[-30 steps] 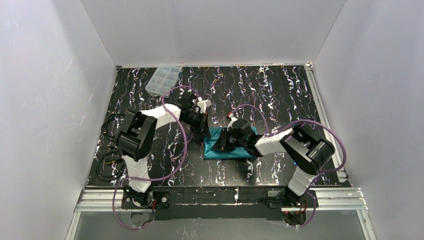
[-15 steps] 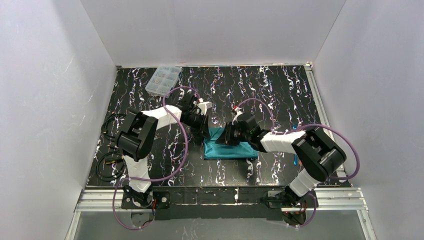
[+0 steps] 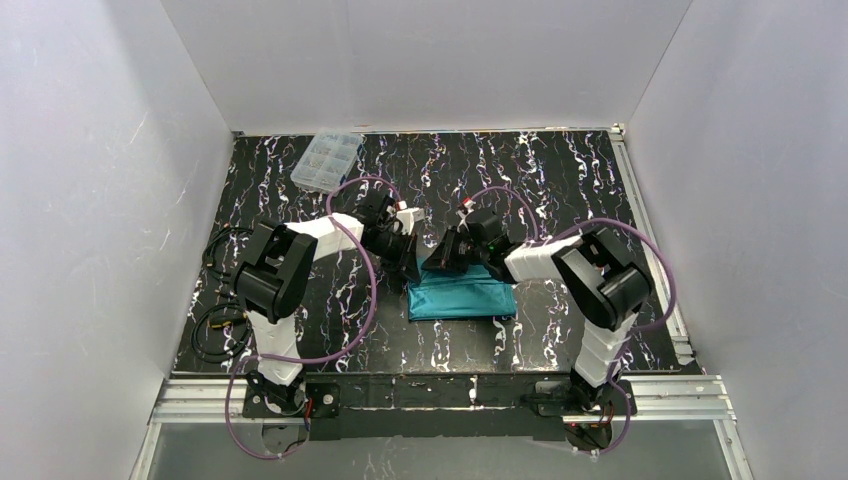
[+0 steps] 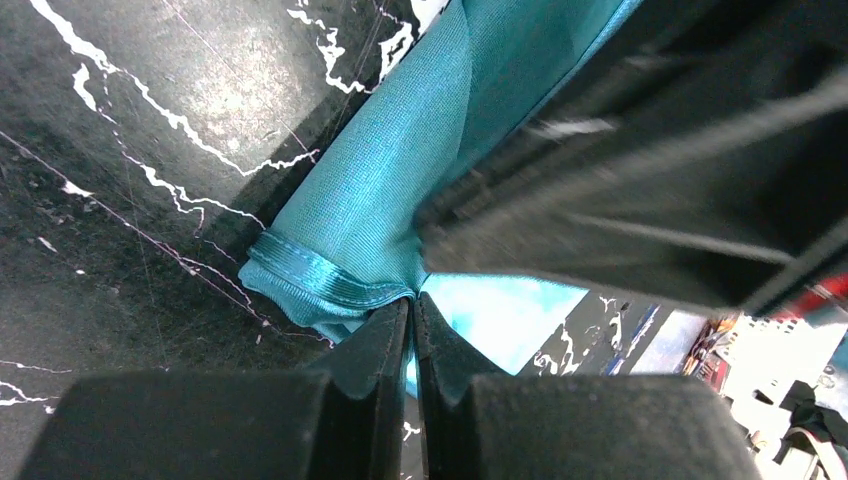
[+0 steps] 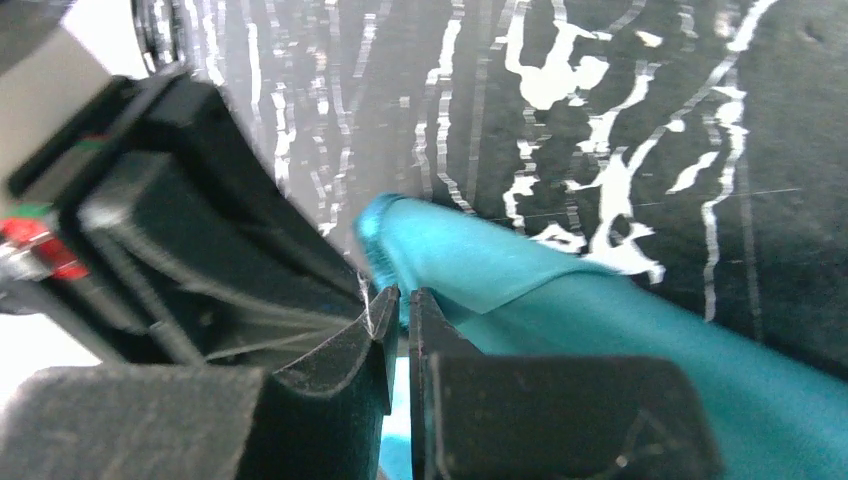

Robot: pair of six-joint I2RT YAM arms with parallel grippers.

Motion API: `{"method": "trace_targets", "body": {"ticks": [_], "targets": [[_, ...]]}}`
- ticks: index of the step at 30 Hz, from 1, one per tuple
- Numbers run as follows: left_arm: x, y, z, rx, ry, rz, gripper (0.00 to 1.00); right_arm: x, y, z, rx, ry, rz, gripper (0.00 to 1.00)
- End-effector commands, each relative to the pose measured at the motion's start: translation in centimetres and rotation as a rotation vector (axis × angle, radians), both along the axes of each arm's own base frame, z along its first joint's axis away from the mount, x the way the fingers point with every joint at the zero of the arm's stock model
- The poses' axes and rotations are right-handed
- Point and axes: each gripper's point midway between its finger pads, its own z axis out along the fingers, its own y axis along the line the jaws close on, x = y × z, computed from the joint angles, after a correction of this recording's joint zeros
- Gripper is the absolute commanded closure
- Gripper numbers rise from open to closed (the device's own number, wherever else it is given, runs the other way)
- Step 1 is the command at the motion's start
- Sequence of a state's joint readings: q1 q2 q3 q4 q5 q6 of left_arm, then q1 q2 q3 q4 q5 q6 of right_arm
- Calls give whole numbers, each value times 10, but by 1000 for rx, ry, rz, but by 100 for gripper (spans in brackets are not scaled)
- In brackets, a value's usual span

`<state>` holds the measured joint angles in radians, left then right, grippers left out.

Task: Fold the napkin into a case and place the utensils inside
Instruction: Smooth out the 2/3-rectangle-folded napkin at the center of the board.

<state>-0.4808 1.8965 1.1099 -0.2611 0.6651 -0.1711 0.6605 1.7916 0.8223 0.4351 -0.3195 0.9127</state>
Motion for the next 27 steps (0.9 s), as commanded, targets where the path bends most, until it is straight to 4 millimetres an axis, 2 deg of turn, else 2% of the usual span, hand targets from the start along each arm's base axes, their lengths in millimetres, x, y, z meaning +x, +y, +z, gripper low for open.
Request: {"method": "trace_targets", "body": {"ticks": [1,5,8,10,13,17,19,21,24,27], "targets": [[-11,5,-2,15,16,-27,95,13,6,-8,39,31,-20,84],[-15,9,-3,27,16,-46,92,11,1,-30,-3,72,-27,86],[-20,13,-2,42,29,-54,77,7,-5,-42,-39,88,-26,87],[-21,14,6,44,30,-64,68,5,-8,-47,-63,88,-26,87],[-19,12,29,13,10,-79,62,2,-13,-53,-90,91,-23,88],[-8,6,69,-44,-66,-103,62,-3,-16,-57,-93,100,-25,88],[-2,3,79,-61,-106,-110,64,-5,-17,-57,-90,100,-23,88],[1,0,77,-75,-120,-117,69,-7,-19,-58,-92,103,-22,88],[1,-5,65,-94,-81,-132,79,-9,-20,-58,-95,102,-17,88],[4,-11,51,-119,-63,-135,83,-10,-21,-58,-97,104,-15,88]]}}
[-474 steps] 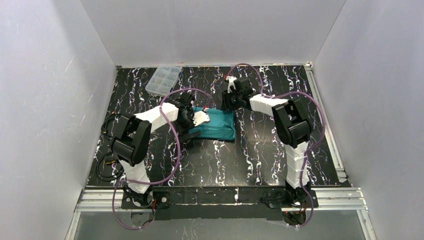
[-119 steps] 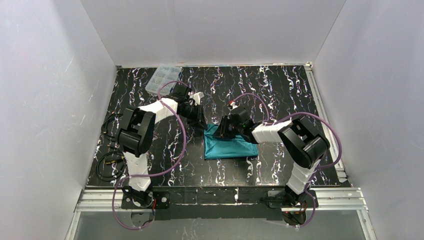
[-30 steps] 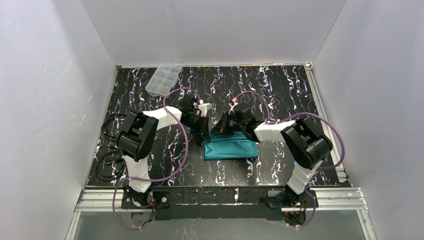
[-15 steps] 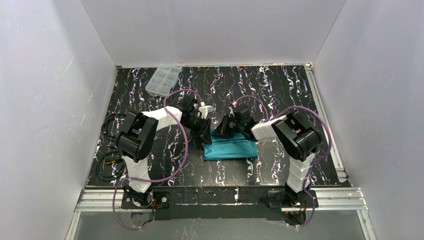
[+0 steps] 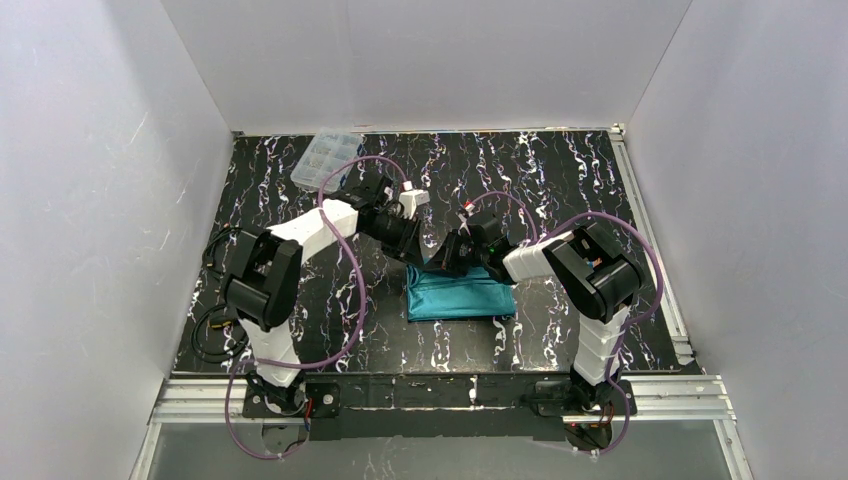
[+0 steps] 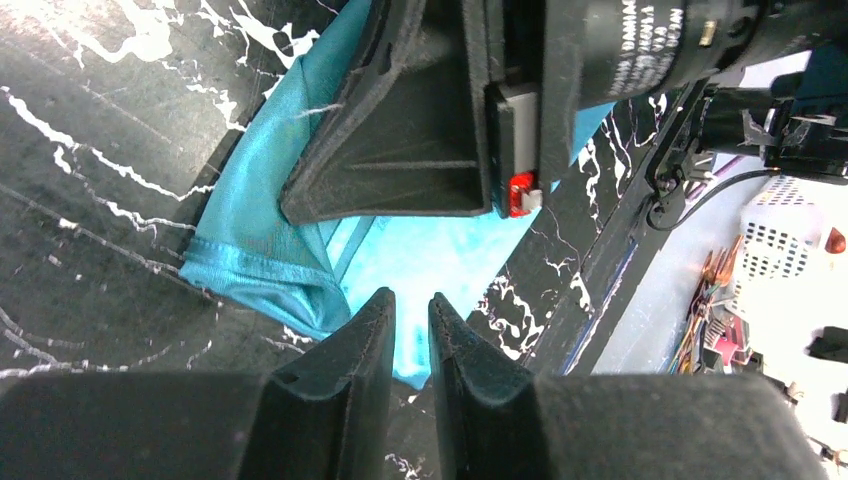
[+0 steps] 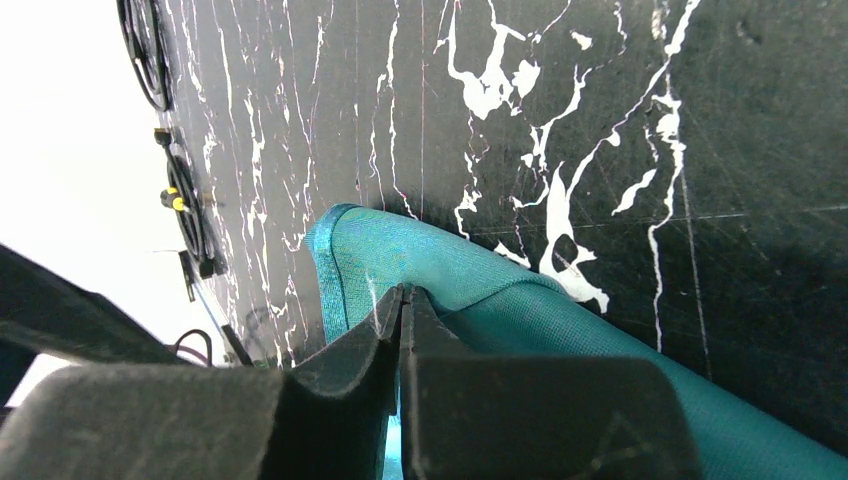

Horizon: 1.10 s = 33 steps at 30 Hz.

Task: Fold the napkin into a case and place the utensils inside
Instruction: Smooth out the 2/3-rectangle-folded napkin at the center of the board.

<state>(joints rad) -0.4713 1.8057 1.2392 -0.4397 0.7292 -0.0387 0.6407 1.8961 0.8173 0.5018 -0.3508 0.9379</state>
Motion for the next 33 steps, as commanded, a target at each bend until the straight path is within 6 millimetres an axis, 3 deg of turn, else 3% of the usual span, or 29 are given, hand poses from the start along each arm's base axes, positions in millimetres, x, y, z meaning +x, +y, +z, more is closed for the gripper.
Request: {"method": "trace_targets", "body": {"ticks": [1,10,21,33], "targets": [[0,-9,-13,-53,47,-32,83,-13,-18,-27,-94,42,-3,88],[16,-22,-28,-79,57,-41,84,-17,-20,-31,-97,51,1,89],[-6,31,-64,175,-14,-95,90,-19,-20,-32,-95,58,0,89],[-19,38,-63,180,-7,-123,88,-20,-23,-35,-102,66,-5,90]]}}
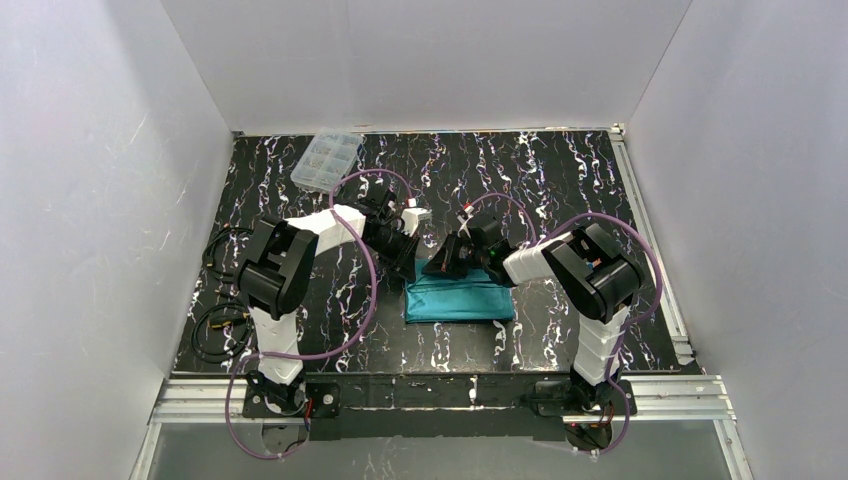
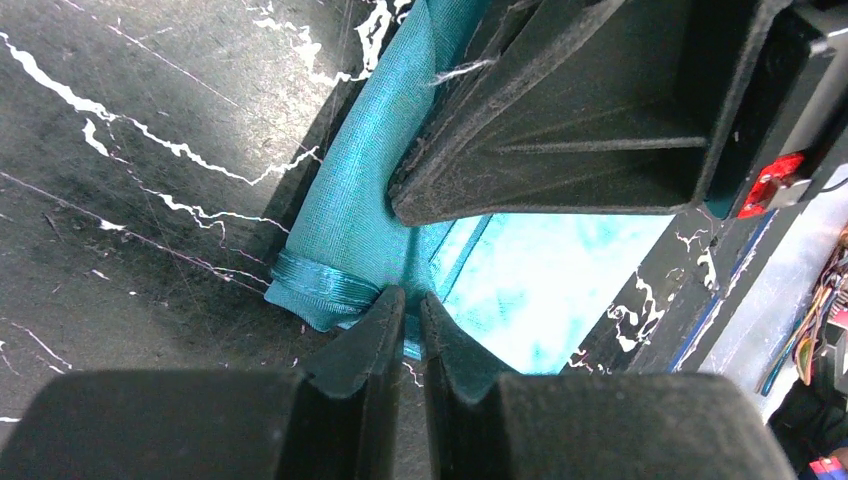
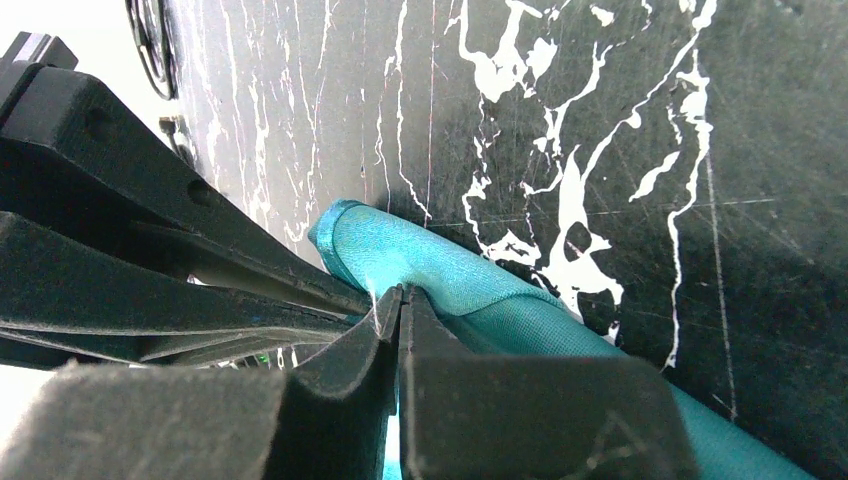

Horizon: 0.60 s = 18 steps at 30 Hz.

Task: Fold the napkin into a case and place the utensils inside
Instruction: Smooth out the 2/3-rectangle-folded napkin at the center of the board.

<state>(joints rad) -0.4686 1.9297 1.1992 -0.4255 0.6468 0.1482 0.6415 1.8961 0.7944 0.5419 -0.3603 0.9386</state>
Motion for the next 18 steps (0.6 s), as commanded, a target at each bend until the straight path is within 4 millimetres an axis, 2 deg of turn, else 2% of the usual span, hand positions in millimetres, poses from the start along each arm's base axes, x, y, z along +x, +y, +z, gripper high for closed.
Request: {"method": "trace_targets", "body": {"ticks": [1,5,8,13,18], "targets": [[-18,16,3,48,28,-15,88,-17,-22,-34,-117,76,-13,90],[-24,12,5,16,52,-13,86,-18,-23,-36,-122,83,-16,90],[-24,16,-1,41,43,-9,86,-19,-22,-35,-90,103,-10,90],[-22,22,-6,94,45,-3,87,-16,-15,-15,25,126,53,83],[-23,28,-14,157,46,-3,84,-15,-12,-6,32,103,89,78]]}}
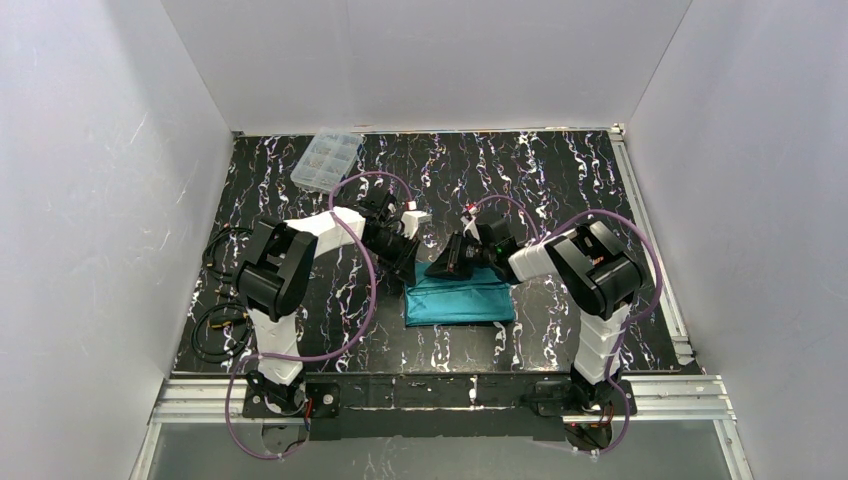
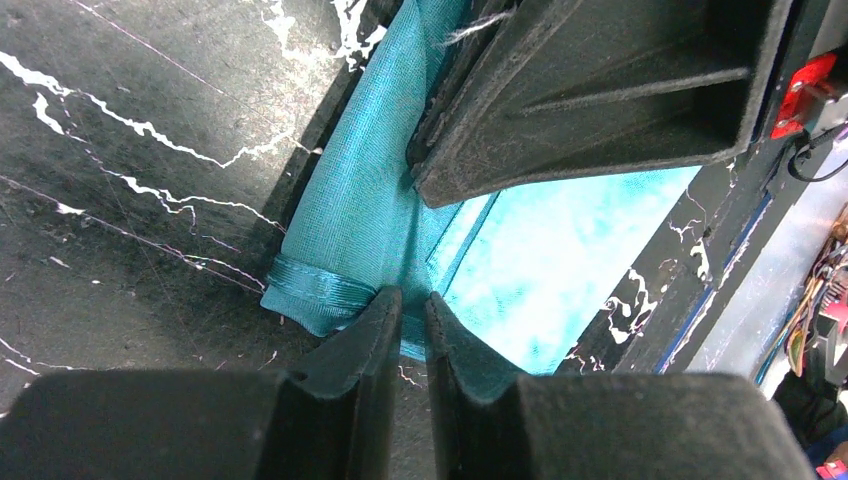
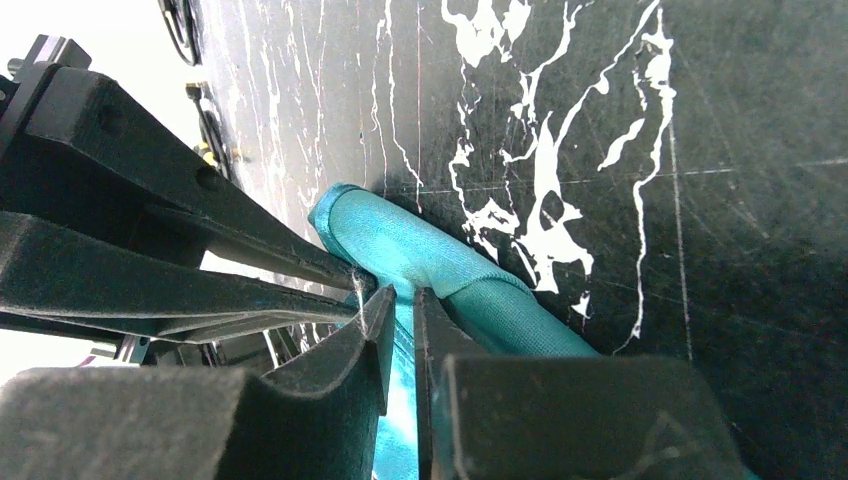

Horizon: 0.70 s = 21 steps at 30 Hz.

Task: Fold the napkin into a case and place the utensils inside
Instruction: Smooth out the 2/3-rectangle-folded napkin at the center of the board.

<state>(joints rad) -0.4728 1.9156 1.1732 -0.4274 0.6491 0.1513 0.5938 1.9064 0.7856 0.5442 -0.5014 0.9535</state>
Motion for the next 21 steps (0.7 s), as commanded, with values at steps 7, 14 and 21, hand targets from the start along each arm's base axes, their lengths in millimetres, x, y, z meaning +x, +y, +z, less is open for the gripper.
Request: {"method": "trace_targets", "body": {"ticks": [7,14,21], "targets": [[1,8,33,59,-43,-5,74,-10,-8,-20,-41,56,17,80],[6,-4,110,-42,-130,-84,70,-4,-10,-4,-61,-5,12,80],[-4,12,153,-43,-288,-193,70,-2,-10,20,-55,-45,19,79]]}}
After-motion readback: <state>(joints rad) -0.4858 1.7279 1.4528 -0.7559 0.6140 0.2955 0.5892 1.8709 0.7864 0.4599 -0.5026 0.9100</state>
